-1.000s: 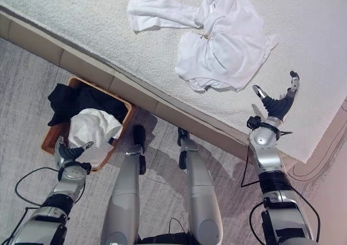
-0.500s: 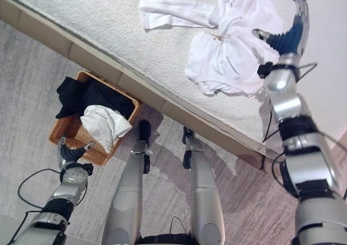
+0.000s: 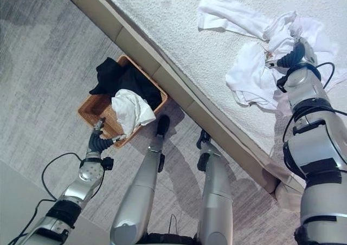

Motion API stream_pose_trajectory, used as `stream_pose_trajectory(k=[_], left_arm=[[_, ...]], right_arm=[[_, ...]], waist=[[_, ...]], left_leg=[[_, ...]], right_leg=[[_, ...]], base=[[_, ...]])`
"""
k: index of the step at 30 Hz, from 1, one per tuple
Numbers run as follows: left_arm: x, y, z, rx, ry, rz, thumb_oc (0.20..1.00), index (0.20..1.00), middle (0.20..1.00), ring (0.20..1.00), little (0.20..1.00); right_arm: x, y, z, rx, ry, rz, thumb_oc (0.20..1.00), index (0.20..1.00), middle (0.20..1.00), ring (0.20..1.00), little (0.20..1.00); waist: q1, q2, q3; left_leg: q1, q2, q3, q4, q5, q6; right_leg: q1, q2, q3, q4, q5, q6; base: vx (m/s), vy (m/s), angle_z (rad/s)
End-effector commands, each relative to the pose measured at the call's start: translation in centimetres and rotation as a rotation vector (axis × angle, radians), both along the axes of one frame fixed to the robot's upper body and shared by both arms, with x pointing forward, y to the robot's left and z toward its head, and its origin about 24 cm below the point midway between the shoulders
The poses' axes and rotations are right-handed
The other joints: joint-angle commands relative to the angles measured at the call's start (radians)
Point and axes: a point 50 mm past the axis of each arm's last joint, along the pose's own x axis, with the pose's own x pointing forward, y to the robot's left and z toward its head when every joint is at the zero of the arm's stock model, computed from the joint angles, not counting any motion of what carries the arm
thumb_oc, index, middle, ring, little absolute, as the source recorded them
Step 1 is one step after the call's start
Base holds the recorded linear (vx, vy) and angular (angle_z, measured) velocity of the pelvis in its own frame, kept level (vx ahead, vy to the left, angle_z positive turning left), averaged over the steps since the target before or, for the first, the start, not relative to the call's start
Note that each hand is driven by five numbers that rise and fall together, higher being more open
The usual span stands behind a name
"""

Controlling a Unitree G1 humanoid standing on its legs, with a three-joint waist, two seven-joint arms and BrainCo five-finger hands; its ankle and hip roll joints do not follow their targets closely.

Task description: Pick up clothes into the bucket

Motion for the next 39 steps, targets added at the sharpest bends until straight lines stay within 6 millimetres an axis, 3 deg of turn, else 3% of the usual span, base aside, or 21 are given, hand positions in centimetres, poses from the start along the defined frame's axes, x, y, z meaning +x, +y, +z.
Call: stream_pose_trajectory(k=[1,7,8,9,10,12,13,14,23,25,26,27,30,33,39], left_arm=[[0.3,-1.1,1.7,-0.046,-0.082,-0.066,1.000,1.000,1.000,1.000,1.000],[0.8,-1.8,3.2,-0.057,-0.127,-0.127,1.000,1.000,1.000,1.000,1.000],[0.9,-1.8,3.3,-0.057,-0.132,-0.132,1.000,1.000,1.000,1.000,1.000],[1.0,-1.9,3.5,-0.060,-0.138,-0.137,1.000,1.000,1.000,1.000,1.000],[0.9,-1.9,3.4,-0.059,-0.136,-0.137,1.000,1.000,1.000,1.000,1.000],[1.2,-2.0,4.1,-0.070,-0.163,-0.138,1.000,1.000,1.000,1.000,1.000],[1.0,-2.1,3.9,-0.077,-0.156,-0.136,1.000,1.000,1.000,1.000,1.000],[1.2,-2.1,4.2,-0.078,-0.172,-0.134,1.000,1.000,1.000,1.000,1.000],[0.7,-1.1,4.3,-0.063,-0.187,-0.096,1.000,1.000,1.000,1.000,1.000],[0.6,-0.6,4.5,-0.044,-0.197,-0.082,1.000,1.000,1.000,1.000,1.000],[0.6,-0.6,4.5,-0.044,-0.196,-0.082,1.000,1.000,1.000,1.000,1.000],[0.5,-0.3,4.7,-0.035,-0.208,-0.076,1.000,1.000,1.000,1.000,1.000],[0.4,-0.2,5.3,-0.008,-0.226,-0.092,1.000,1.000,1.000,1.000,1.000],[0.5,0.1,7.2,0.045,-0.287,-0.124,1.000,1.000,1.000,1.000,1.000],[0.5,-0.1,10.1,0.089,-0.377,-0.210,1.000,1.000,1.000,1.000,1.000]], right_arm=[[-1.3,-2.4,-2.3,-0.052,0.194,-0.043,1.000,1.000,1.000,1.000,1.000],[-1.3,-2.5,-2.8,-0.138,0.310,-0.011,1.000,1.000,1.000,1.000,1.000],[-1.3,-2.3,-2.6,-0.155,0.315,-0.002,0.708,0.708,0.708,0.708,0.708],[-1.2,-2.2,-2.4,-0.166,0.309,0.004,0.325,0.325,0.325,0.325,0.325],[-1.2,-2.2,-2.5,-0.166,0.310,0.004,0.200,0.200,0.200,0.200,0.200],[-1.2,-2.2,-1.5,-0.150,0.243,-0.004,0.200,0.200,0.200,0.200,0.200],[-1.2,-2.2,-1.6,-0.136,0.215,-0.004,0.200,0.200,0.200,0.200,0.200],[-1.2,-2.2,-1.2,-0.126,0.179,-0.012,0.200,0.200,0.200,0.200,0.200],[-0.9,-1.1,1.7,-0.095,-0.027,0.022,0.200,0.200,0.200,0.200,0.200],[-1.1,-0.6,3.7,-0.133,-0.114,0.044,0.200,0.200,0.200,0.200,0.200],[-1.1,-0.6,3.7,-0.133,-0.113,0.044,0.200,0.200,0.200,0.200,0.200],[-1.5,-0.2,5.5,-0.176,-0.185,0.063,0.200,0.200,0.200,0.200,0.200],[-1.7,0.4,6.7,-0.217,-0.227,0.092,0.200,0.200,0.200,0.200,0.200],[-2.3,2.2,9.1,-0.281,-0.320,0.175,0.200,0.200,0.200,0.200,0.200],[-3.6,4.7,10.9,-0.350,-0.395,0.321,0.200,0.200,0.200,0.200,0.200]], waist=[[-0.035,0.083,-0.017],[-0.033,0.088,-0.017],[-0.033,0.088,-0.017],[-0.034,0.089,-0.017],[-0.034,0.089,-0.017],[-0.037,0.090,-0.017],[-0.040,0.089,-0.017],[-0.040,0.090,-0.017],[-0.053,0.067,-0.017],[-0.062,0.053,-0.017],[-0.062,0.053,-0.017],[-0.070,0.044,-0.017],[-0.077,0.035,-0.017],[-0.093,0.023,-0.017],[-0.120,0.012,-0.024]], left_leg=[[-0.011,0.010,-0.042,0.015,-0.036,-0.001],[-0.005,0.006,-0.043,0.004,-0.031,-0.002],[-0.005,0.006,-0.042,0.003,-0.030,-0.003],[-0.006,0.006,-0.044,0.001,-0.027,-0.002],[-0.004,0.006,-0.044,0.001,-0.029,-0.002],[-0.032,0.005,-0.040,-0.006,0.005,-0.002],[-0.003,0.006,-0.038,-0.004,-0.026,-0.004],[-0.029,0.004,-0.037,-0.008,0.005,-0.002],[0.014,0.008,-0.019,0.009,-0.013,-0.004],[0.054,0.008,-0.009,0.026,-0.033,-0.003],[0.055,0.008,-0.009,0.026,-0.033,-0.003],[0.095,0.011,0.002,0.040,-0.049,-0.003],[0.129,0.014,0.012,0.049,-0.061,-0.002],[0.214,0.020,0.030,0.055,-0.078,-0.001],[0.366,0.025,0.051,0.037,-0.095,0.001]], right_leg=[[0.065,-0.024,0.019,0.004,-0.060,0.093],[0.067,-0.030,0.019,-0.003,-0.054,0.096],[0.067,-0.031,0.019,-0.004,-0.053,0.096],[0.065,-0.032,0.021,-0.006,-0.049,0.096],[0.067,-0.032,0.021,-0.005,-0.052,0.096],[0.049,-0.034,0.013,-0.029,-0.011,0.092],[0.074,-0.033,0.023,-0.022,-0.042,0.099],[0.055,-0.035,0.016,-0.037,-0.008,0.093],[0.106,-0.028,0.031,-0.062,0.001,0.096],[0.151,-0.027,0.042,-0.066,0.003,0.097],[0.153,-0.027,0.042,-0.067,0.003,0.097],[0.197,-0.026,0.051,-0.073,0.003,0.098],[0.234,-0.025,0.057,-0.078,0.003,0.099],[0.319,-0.019,0.071,-0.092,0.000,0.100],[0.464,-0.016,0.080,-0.110,-0.004,0.102]], base=[[-0.02,-0.019,0.06],[-0.01,-0.006,0.03],[0.00,0.000,0.00],[0.00,0.000,0.00],[-0.01,0.010,0.04],[-0.05,0.027,0.07],[-0.08,0.044,0.06],[-0.01,0.016,0.04],[-0.02,0.013,-0.01],[-0.03,0.039,-0.10],[-0.03,0.056,-0.15],[-0.03,0.055,-0.17],[-0.03,0.045,-0.13],[-0.01,0.031,-0.13],[0.00,0.029,-0.15]])
